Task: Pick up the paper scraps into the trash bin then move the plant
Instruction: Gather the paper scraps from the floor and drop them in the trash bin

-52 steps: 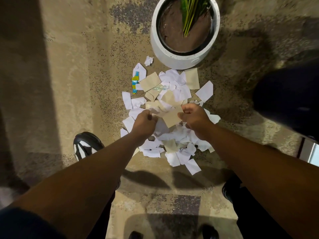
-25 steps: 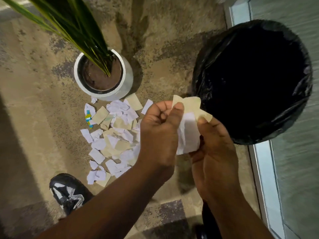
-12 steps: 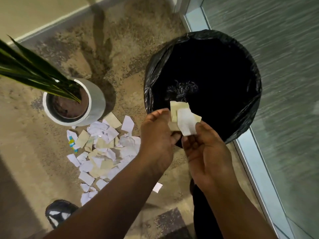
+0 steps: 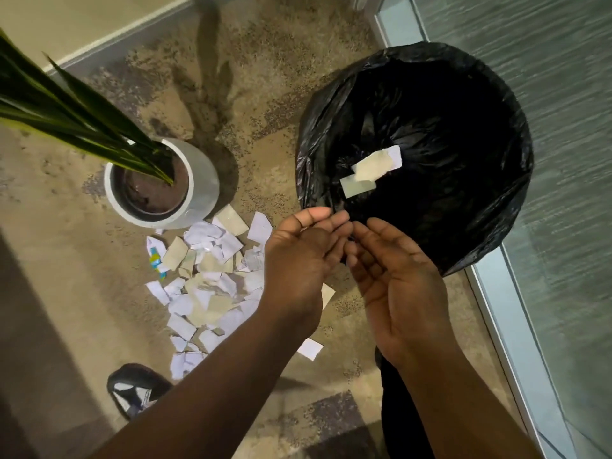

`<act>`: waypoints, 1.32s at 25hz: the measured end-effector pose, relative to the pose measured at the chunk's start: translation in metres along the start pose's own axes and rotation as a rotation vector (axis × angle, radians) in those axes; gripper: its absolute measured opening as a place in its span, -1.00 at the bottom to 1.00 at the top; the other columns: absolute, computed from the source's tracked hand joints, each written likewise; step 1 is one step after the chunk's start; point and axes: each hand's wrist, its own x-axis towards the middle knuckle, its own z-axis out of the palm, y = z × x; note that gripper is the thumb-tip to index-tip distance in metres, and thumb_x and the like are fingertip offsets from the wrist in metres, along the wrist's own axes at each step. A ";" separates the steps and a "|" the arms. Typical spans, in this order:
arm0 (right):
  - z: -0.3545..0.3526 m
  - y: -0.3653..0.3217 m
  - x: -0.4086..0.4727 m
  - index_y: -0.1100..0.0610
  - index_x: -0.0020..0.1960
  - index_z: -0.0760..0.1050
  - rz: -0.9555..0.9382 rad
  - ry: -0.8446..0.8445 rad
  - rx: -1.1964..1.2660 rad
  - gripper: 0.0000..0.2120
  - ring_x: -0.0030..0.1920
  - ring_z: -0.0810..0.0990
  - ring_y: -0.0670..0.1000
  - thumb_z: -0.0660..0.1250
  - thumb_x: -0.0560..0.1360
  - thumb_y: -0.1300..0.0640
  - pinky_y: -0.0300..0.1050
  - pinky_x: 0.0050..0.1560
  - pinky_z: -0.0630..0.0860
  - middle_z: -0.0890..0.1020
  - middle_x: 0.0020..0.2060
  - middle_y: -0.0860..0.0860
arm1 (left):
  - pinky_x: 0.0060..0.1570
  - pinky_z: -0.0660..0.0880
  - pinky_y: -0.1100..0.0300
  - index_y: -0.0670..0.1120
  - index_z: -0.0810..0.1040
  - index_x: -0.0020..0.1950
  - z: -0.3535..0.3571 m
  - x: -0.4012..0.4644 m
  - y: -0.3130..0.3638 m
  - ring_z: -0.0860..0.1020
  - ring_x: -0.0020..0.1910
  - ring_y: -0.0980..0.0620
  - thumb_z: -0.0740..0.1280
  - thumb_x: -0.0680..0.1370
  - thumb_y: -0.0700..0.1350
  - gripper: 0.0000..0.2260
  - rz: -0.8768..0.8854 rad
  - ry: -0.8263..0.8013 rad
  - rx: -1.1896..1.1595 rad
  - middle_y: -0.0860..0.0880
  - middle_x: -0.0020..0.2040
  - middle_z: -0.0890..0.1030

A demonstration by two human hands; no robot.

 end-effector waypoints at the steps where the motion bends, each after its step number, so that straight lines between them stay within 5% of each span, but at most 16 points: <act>1: 0.005 0.009 -0.002 0.20 0.25 0.58 0.002 -0.037 -0.079 -0.76 -0.01 0.71 0.02 0.31 0.60 0.32 -0.20 -0.03 0.65 0.73 0.10 0.16 | -0.16 0.65 0.19 -0.18 0.56 0.09 -0.014 -0.001 0.000 0.74 -0.05 -0.09 0.21 0.61 -0.38 -0.81 0.055 0.025 0.018 -0.18 -0.04 0.75; 5: 0.020 0.048 -0.011 0.02 0.20 0.60 0.036 -0.206 -0.459 -0.77 0.13 0.71 0.01 0.31 0.62 0.24 -0.09 0.13 0.59 0.73 0.13 -0.01 | -0.39 0.52 0.27 -0.15 0.56 -0.05 -0.088 0.009 -0.006 0.66 -0.31 -0.04 0.15 0.57 -0.39 -0.76 0.194 0.219 0.222 -0.12 -0.22 0.71; 10: 0.025 0.100 -0.011 0.00 0.24 0.60 0.097 -0.256 -0.629 -0.74 0.14 0.70 -0.02 0.35 0.56 0.13 -0.05 0.18 0.55 0.72 0.16 -0.06 | -0.21 0.52 0.22 -0.01 0.59 -0.07 -0.214 0.059 -0.022 0.60 -0.12 -0.06 0.29 0.58 -0.27 -0.82 0.017 0.457 0.530 -0.08 0.02 0.67; 12: 0.022 0.123 -0.007 -0.04 0.26 0.58 0.111 -0.252 -0.730 -0.70 0.12 0.71 -0.06 0.37 0.55 0.16 -0.12 0.10 0.58 0.71 0.16 -0.13 | -0.33 0.45 0.37 0.00 0.61 0.06 -0.261 0.081 -0.023 0.58 -0.13 0.03 0.32 0.55 -0.22 -0.84 -0.028 0.525 0.640 -0.03 0.14 0.65; 15: 0.017 0.163 0.004 -0.18 0.26 0.55 0.049 -0.154 -1.147 -0.70 0.01 0.70 -0.15 0.37 0.60 0.13 -0.26 -0.14 0.61 0.68 0.11 -0.29 | -0.10 0.49 0.28 -0.03 0.60 0.21 -0.319 0.108 -0.018 0.59 0.07 -0.04 0.32 0.50 -0.18 -0.71 -0.052 0.567 0.798 -0.05 0.22 0.62; 18: 0.030 0.203 0.050 -0.09 0.37 0.47 -0.062 -0.236 -1.497 -0.65 0.10 0.60 -0.13 0.35 0.61 0.11 -0.34 -0.17 0.57 0.57 0.29 -0.17 | -0.11 0.57 0.15 0.05 0.58 0.13 -0.362 0.136 -0.005 0.63 0.08 -0.14 0.30 0.47 -0.17 -0.73 -0.045 0.533 0.843 -0.06 0.13 0.62; 21: 0.064 0.232 0.121 0.06 0.40 0.46 -0.146 -0.409 -1.695 -0.60 0.24 0.56 0.04 0.38 0.57 0.15 0.03 0.14 0.60 0.54 0.34 0.01 | 0.16 0.58 -0.04 0.01 0.51 0.31 -0.390 0.166 0.009 0.55 0.23 -0.18 0.32 0.47 -0.19 -0.59 0.033 0.412 1.034 -0.10 0.34 0.47; 25: 0.112 0.250 0.191 0.07 0.53 0.33 -0.333 -0.450 -2.055 -0.39 0.56 0.23 0.14 0.40 0.51 0.09 0.04 0.48 0.30 0.24 0.58 0.06 | 0.53 0.20 -0.04 0.00 0.40 0.49 -0.407 0.198 0.032 0.16 0.59 -0.19 0.30 0.51 -0.25 -0.46 0.224 0.256 1.325 -0.04 0.65 0.08; 29: 0.135 0.263 0.217 0.09 0.57 0.19 -0.375 -0.482 -2.102 -0.22 0.48 0.33 0.20 0.47 0.47 -0.04 0.05 0.42 0.39 0.30 0.52 0.11 | 0.57 -0.03 0.03 0.03 -0.05 0.65 -0.403 0.227 0.047 -0.01 0.64 -0.10 0.35 0.50 -0.28 -0.15 0.372 0.161 1.452 0.03 0.67 -0.04; 33: 0.123 0.279 0.215 0.20 0.59 0.09 -0.252 -0.582 -2.158 -0.21 0.57 0.16 0.17 0.38 0.53 -0.04 0.05 0.48 0.23 0.17 0.59 0.13 | 0.51 0.18 -0.24 0.11 -0.15 0.62 -0.400 0.241 0.038 -0.01 0.63 -0.12 0.40 0.55 0.00 -0.15 0.307 0.057 1.728 0.08 0.67 -0.04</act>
